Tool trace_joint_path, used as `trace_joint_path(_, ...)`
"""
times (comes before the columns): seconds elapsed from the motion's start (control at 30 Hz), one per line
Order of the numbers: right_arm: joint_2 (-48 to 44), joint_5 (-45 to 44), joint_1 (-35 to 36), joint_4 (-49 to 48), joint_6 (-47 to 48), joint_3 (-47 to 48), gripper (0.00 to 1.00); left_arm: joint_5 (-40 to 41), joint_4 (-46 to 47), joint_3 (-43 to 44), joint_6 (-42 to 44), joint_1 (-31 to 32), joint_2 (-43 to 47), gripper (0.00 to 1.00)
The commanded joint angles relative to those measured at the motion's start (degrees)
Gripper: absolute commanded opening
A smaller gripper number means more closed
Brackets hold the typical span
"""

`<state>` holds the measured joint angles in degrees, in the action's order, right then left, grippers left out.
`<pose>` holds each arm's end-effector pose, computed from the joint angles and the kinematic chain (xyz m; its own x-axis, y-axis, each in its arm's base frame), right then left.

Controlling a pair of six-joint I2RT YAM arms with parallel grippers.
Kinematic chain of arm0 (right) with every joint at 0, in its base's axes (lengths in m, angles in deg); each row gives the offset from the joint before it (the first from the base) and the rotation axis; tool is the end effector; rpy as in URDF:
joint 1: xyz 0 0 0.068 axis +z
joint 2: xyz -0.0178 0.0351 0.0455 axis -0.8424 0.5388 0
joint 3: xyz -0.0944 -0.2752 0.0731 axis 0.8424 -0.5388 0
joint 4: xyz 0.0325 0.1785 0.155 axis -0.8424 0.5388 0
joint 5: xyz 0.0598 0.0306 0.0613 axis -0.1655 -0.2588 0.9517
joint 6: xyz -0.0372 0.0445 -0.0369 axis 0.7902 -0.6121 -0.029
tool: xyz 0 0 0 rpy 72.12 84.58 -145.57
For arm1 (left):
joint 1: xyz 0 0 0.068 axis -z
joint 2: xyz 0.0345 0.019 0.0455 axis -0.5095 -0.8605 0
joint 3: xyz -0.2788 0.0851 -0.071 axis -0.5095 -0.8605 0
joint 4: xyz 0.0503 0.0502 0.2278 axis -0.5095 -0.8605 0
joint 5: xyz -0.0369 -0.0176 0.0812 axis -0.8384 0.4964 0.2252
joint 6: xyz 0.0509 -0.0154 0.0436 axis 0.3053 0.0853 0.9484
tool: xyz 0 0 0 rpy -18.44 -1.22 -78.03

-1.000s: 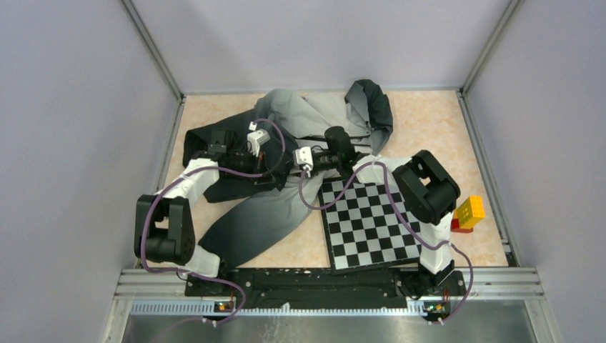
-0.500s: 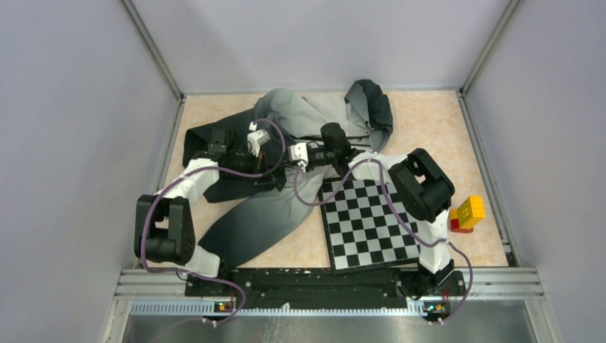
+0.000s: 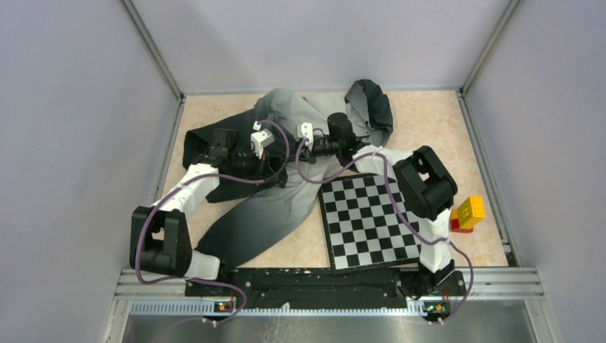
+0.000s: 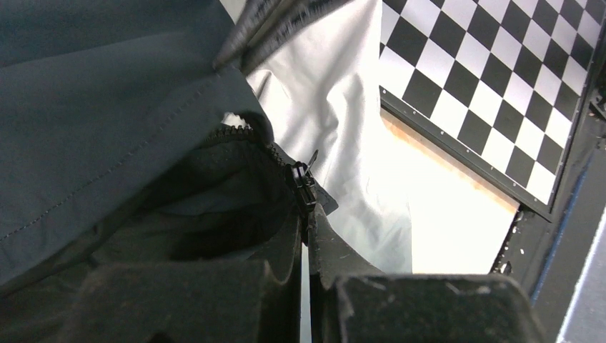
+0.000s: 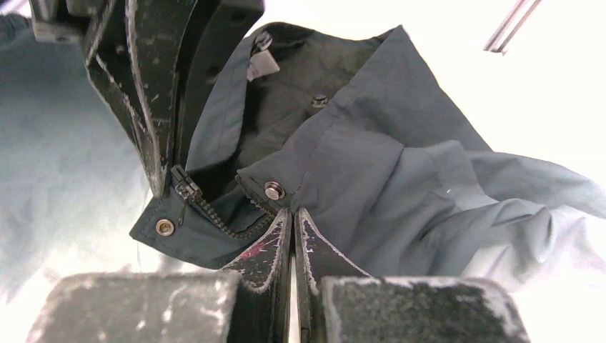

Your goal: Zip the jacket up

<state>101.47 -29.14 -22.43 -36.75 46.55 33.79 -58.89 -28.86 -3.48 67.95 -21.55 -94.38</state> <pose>0.3489 0.2999 0.2558 0.2235 -0.1206 -0.9672 -0.9745 -0.0470 -0.2193 0.2574 -0.0814 0.2666 -0.5302 0.3132 -0.7879 0.7797 0.5453 -0.3078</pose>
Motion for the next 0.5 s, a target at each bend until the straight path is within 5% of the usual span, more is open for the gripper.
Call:
trace_joint_path(0.0,-0.66,4.92,-1.38,-8.93,-12.72,1.17,0.00,1.05,0.74,1.47,2.66,0.23,0.96,0.00)
trace_joint_path(0.47,0.20,0.51,-0.32,20.35,0.93,10.87,0.00,2.88,2.42,0.40,4.07,0.15,3.25,0.00)
